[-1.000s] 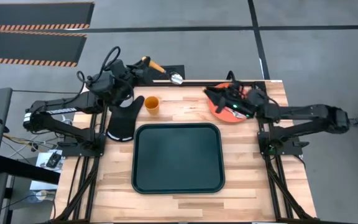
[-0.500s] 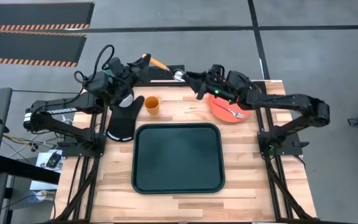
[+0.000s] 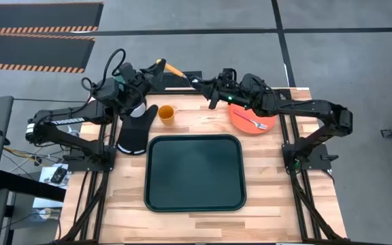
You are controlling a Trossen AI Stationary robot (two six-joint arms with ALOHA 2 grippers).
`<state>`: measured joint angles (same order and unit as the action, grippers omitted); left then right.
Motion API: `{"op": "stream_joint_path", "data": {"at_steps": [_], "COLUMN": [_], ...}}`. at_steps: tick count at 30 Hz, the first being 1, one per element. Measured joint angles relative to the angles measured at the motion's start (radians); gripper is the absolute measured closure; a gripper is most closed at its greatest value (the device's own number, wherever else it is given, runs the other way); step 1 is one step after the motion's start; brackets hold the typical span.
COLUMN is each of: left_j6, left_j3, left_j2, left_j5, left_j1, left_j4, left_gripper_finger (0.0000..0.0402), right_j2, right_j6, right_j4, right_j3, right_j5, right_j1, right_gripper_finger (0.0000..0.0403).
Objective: Pick and place plate/cup/fork/spoon on tray
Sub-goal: Put the yellow spoon on the left of the black serving tray
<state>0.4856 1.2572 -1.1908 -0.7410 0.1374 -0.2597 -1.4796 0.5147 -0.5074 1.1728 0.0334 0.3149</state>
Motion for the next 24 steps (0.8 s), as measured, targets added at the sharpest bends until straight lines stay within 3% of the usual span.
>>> {"op": "stream_joint_path", "data": {"at_steps": [3,7,10,14,20,24], "left_j6": [-0.002,-0.003,-0.062,-0.166,-0.109,-0.033], "left_j3": [0.000,0.000,0.000,0.000,0.000,0.000], "left_j2": [0.002,0.002,0.002,0.025,0.069,0.077], "left_j5": [0.001,0.005,0.013,0.090,0.230,0.368], "left_j1": [0.000,0.000,0.000,-0.006,-0.002,0.019], "left_j4": [-0.003,0.002,0.034,0.187,0.533,0.732], "left_gripper_finger": [0.0371,0.0371,0.0351,0.0298,0.0202,0.0160], "right_j2": [0.002,0.012,0.023,0.078,0.191,0.239], "right_j6": [0.008,0.042,0.043,0.000,-0.078,-0.136], "right_j4": [-0.007,0.016,0.064,0.201,0.501,0.710], "right_j3": [0.000,0.000,0.000,0.000,-0.001,-0.001], "right_j5": [0.006,0.019,0.086,0.121,0.256,0.348], "right_j1": [0.000,0.010,0.032,0.065,0.162,0.200], "right_gripper_finger": [0.0382,0.0383,0.0396,0.0398,0.0400,0.0401]}}
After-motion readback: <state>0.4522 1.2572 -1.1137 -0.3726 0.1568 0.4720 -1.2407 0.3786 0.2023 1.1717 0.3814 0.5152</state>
